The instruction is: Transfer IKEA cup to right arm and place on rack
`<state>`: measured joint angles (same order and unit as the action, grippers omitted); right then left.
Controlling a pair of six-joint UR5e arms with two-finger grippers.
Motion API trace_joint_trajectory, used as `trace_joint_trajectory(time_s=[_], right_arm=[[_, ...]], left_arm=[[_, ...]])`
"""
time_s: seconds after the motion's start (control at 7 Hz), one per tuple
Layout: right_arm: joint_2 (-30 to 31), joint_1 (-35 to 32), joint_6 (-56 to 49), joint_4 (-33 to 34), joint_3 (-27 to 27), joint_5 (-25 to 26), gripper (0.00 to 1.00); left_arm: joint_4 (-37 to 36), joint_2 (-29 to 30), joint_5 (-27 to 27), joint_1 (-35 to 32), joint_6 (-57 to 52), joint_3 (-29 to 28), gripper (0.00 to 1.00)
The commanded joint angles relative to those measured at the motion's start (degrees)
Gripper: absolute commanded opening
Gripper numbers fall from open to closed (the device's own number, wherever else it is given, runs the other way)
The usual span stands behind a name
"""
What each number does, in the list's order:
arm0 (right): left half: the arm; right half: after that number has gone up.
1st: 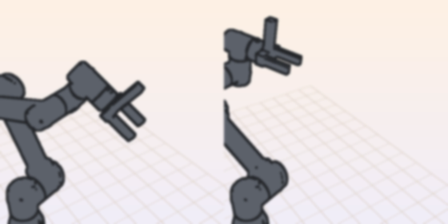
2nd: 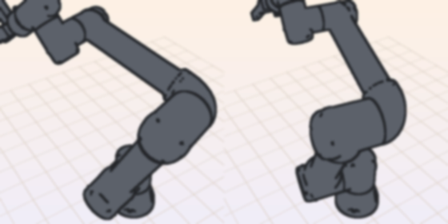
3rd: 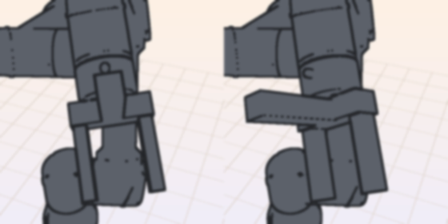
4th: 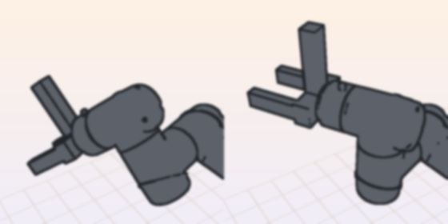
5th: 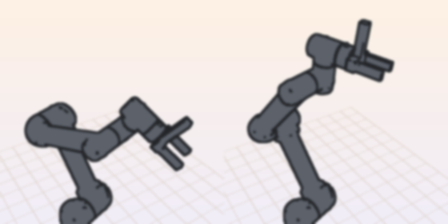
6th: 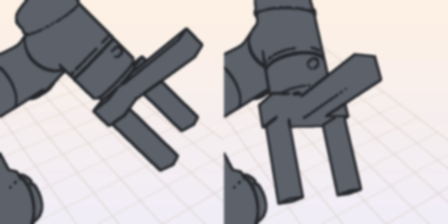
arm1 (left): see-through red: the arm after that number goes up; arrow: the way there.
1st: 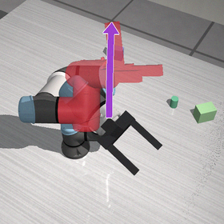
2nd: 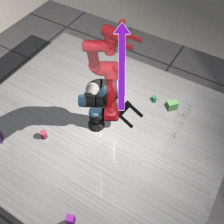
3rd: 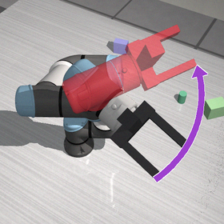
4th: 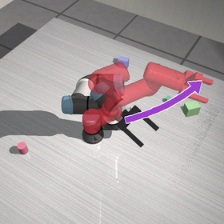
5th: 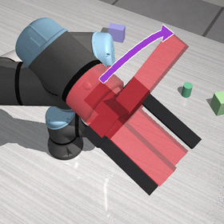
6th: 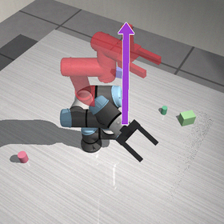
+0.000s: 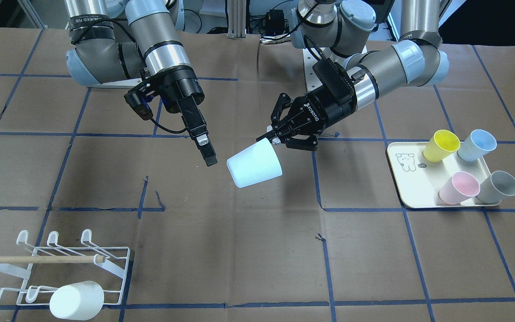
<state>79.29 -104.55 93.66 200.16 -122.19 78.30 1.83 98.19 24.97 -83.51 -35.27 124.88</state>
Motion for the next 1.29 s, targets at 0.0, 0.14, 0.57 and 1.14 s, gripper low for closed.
trace_joint_trajectory(time_s=[0.0, 0.14, 0.57, 1.14], right_arm=[[0.25, -2.22, 0.12, -2.75, 0.28, 0.27, 0.96], [-0.01, -2.67, 0.12, -2.84, 0.98, 0.28, 0.96], [-1.15, -2.76, 0.91, -4.69, 4.32, 0.10, 0.96], [-2.73, -3.20, 2.48, -4.78, 5.38, -0.16, 0.96]], left_arm=[[-0.07, -0.19, 0.08, -0.07, 0.29, 0.01, 0.00], [0.02, -0.36, -0.01, -0.16, 0.46, 0.01, 0.00], [0.02, -0.45, -0.01, -0.16, 0.46, 0.01, 0.01], [0.02, -0.63, -0.01, -0.25, 0.55, 0.01, 0.01]])
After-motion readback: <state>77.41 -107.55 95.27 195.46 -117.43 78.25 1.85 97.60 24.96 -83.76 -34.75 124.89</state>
